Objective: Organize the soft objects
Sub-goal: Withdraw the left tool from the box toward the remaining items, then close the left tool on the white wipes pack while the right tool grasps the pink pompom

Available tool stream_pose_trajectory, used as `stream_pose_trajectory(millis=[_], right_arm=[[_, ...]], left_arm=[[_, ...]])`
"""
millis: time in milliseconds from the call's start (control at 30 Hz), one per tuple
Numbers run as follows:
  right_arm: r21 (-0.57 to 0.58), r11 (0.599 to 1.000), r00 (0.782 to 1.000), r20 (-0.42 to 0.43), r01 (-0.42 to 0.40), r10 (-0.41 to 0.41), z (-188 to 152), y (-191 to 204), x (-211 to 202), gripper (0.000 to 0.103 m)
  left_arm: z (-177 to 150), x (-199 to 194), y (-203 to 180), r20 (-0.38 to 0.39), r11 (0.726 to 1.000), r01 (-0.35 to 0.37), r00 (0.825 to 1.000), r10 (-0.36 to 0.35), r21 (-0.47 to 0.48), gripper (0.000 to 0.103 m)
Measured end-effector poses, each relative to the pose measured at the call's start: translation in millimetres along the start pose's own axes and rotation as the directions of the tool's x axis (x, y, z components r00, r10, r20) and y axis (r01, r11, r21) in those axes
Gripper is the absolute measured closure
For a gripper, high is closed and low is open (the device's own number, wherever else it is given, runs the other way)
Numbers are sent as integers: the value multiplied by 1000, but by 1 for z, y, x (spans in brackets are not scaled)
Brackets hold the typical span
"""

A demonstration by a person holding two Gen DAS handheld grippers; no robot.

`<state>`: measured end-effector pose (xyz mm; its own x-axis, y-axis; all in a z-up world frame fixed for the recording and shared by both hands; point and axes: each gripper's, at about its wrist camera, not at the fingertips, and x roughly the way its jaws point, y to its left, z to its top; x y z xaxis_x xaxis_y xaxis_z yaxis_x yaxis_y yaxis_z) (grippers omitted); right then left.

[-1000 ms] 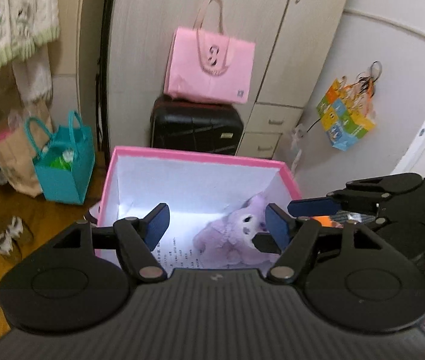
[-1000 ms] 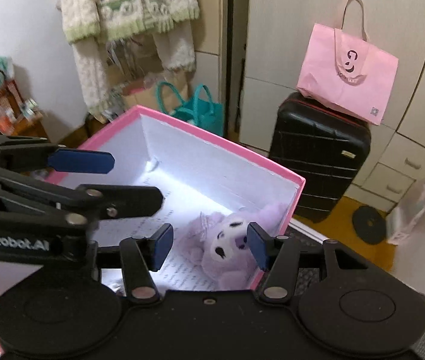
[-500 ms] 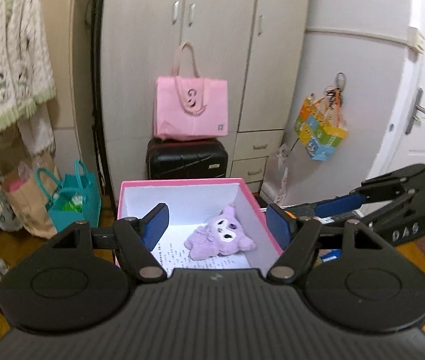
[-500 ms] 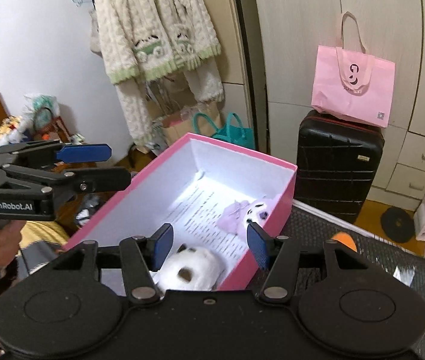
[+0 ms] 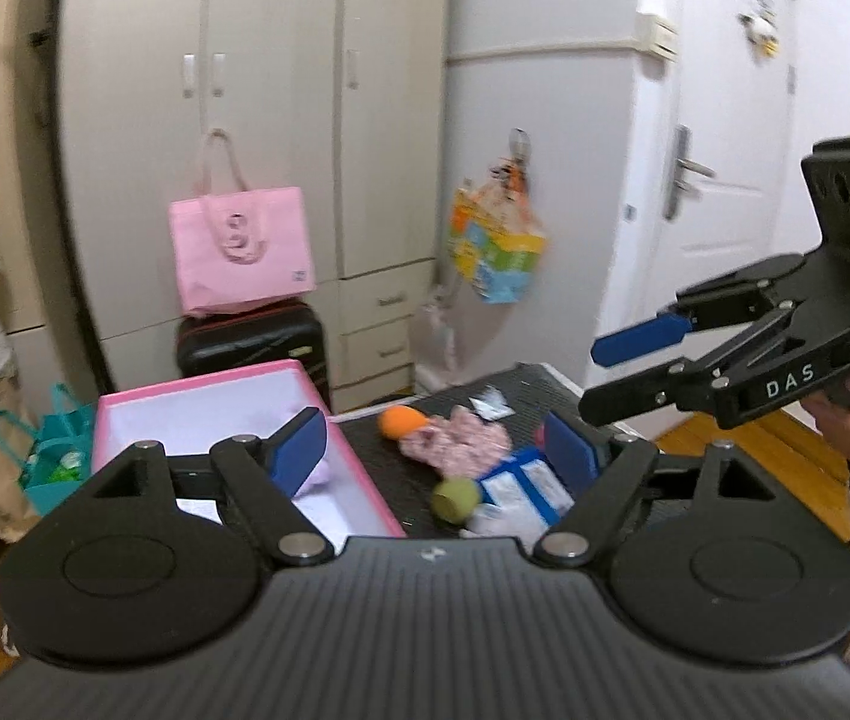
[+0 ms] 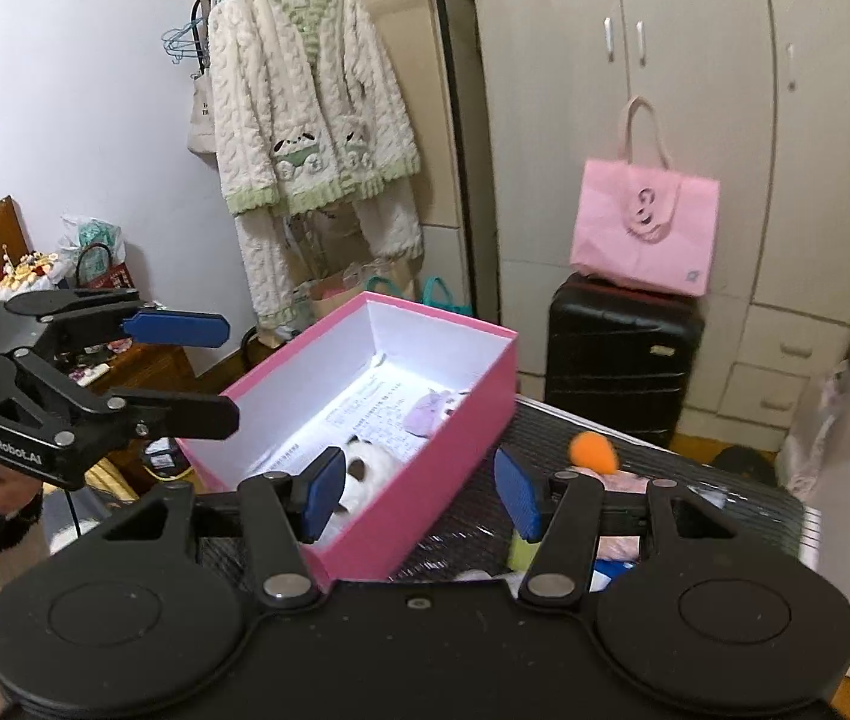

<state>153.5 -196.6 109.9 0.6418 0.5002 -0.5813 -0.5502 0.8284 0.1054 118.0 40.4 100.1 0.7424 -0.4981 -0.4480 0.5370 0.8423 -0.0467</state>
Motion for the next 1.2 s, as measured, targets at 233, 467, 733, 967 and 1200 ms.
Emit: stream_pose_trajectory(millis=[233,467,733,967,1200], right_arm=[[21,999,999,26,44,-44,-42,-12,-25,39],[56,996,998,12,63,-64,-82,-29,-32,39],[82,994,998,1,66,-67,-107,-47,-30,39],[67,985,987,20,158,-160,-137,-53,-13,38],[181,979,991,75,96,-111,-154,-73,5,36]], left_arm=[[-25,12,-31,-38,999,47,998,-48,-23,22],[-59,34,-58,-82,997,56,995,-61,-56,19],[-91,65,-73,-114,982,76,989,-97,-175,17],[-119,95,-90,-94,978,47,993,-68,-205,16],[-141,133,-101,-112,975,-50,993,26,-215,16]])
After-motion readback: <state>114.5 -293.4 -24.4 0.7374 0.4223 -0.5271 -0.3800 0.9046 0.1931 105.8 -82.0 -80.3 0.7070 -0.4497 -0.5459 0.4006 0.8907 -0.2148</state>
